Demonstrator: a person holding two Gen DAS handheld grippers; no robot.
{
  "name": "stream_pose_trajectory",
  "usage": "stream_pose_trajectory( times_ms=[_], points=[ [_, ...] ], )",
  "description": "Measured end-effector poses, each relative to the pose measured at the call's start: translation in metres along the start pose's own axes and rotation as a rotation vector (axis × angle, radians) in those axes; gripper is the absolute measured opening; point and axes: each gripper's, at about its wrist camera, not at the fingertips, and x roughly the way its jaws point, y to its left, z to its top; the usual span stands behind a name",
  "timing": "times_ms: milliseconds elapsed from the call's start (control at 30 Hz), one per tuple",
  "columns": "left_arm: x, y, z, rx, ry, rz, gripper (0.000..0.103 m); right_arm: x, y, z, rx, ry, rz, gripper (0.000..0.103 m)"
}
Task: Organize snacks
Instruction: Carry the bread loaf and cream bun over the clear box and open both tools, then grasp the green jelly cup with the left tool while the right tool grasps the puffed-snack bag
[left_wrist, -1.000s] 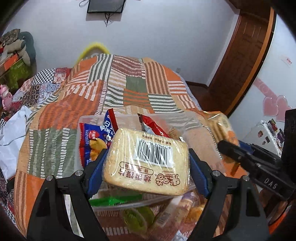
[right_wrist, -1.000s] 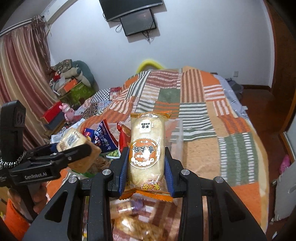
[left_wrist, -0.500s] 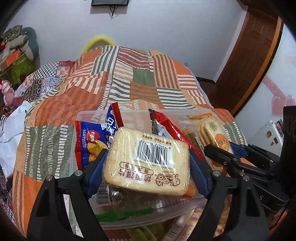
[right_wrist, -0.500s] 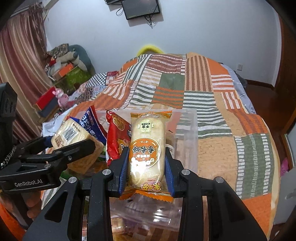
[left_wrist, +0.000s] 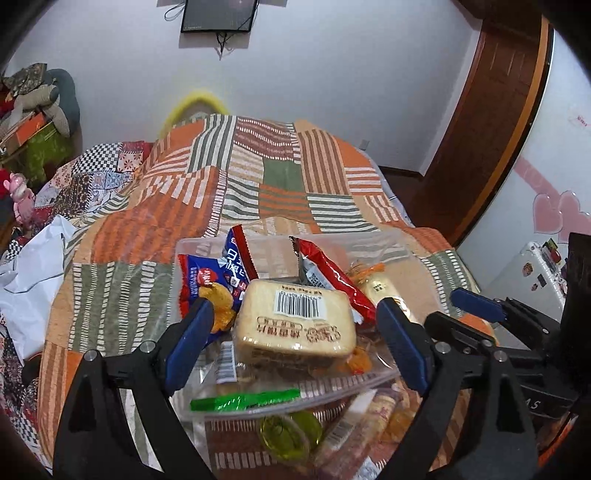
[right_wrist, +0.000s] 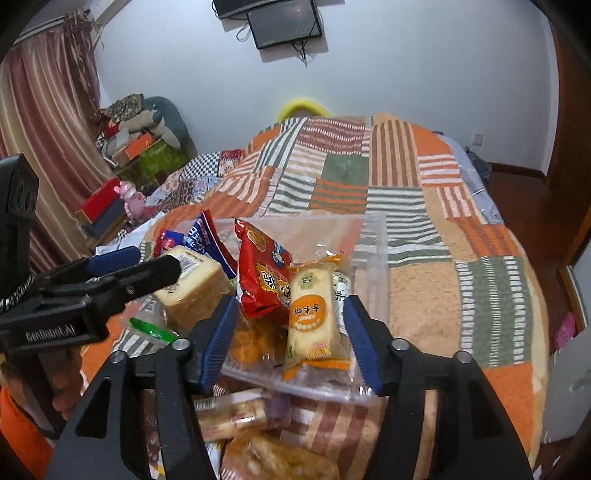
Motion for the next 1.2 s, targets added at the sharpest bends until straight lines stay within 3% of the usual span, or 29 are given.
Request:
stream_pose_trajectory(
  times_ms=[133, 333, 600, 867, 1200],
  points=[
    [-0.019, -0.001, -0.008, 0.013, -0.019, 0.014, 0.09, -0.019, 0.001, -0.006, 0.001, -0.033, -0.017, 0.075],
    [-0.033, -0.002, -0.031, 0.046, -0.002, 0.042, 0.091, -0.032, 0.004, -0.025, -0.009, -0.033, -0.037, 0.084],
    [-0.032, 0.0, -0.076, 0.101, 0.069, 0.067, 0.091, -0.033, 0.002, -0.064, 0.008, 0.03, -0.056, 0.086],
    [-0.013, 0.008, -0.111, 0.083, 0.148, 0.051, 0.091, -0.02, 0.003, -0.085, -0.005, 0.113, -0.056, 0.086],
    [0.023, 0.015, -0.105, -0.015, 0.188, 0.031, 0.091, 0.003, 0.005, -0.09, 0.049, 0.159, -0.027, 0.086]
  ],
)
